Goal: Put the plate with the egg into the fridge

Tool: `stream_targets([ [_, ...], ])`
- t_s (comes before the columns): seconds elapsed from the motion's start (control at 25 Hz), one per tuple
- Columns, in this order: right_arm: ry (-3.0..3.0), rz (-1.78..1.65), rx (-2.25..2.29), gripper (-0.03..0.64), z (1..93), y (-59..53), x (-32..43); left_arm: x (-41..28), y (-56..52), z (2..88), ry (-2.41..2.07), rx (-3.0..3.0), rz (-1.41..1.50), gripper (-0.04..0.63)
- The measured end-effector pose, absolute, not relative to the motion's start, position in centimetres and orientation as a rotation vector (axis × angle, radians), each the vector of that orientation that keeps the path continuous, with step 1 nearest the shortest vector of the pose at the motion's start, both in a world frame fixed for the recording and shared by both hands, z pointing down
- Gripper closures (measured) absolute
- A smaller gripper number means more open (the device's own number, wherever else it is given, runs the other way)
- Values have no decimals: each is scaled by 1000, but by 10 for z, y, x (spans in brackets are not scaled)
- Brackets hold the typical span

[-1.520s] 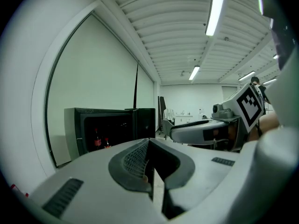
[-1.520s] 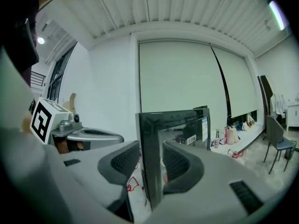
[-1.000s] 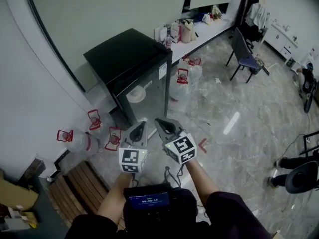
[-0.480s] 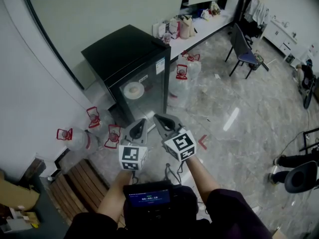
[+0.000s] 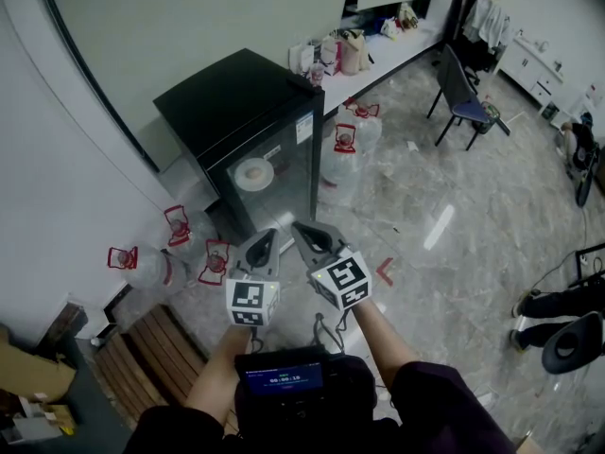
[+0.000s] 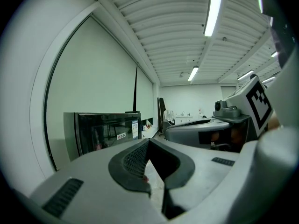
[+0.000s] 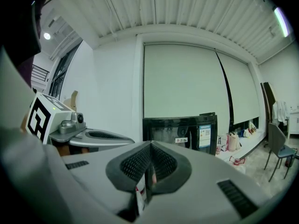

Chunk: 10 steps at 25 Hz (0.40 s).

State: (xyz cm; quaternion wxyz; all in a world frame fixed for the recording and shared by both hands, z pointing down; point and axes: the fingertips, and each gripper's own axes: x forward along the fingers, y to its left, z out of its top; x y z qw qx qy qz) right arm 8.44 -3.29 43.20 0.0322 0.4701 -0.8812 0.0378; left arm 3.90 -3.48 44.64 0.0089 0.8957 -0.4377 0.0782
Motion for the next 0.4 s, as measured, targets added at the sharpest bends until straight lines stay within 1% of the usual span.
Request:
stream_targets([
  [0.4, -2705, 122, 1437, 609, 435, -39, 86, 40, -41, 446, -1370, 2791, 243, 586],
])
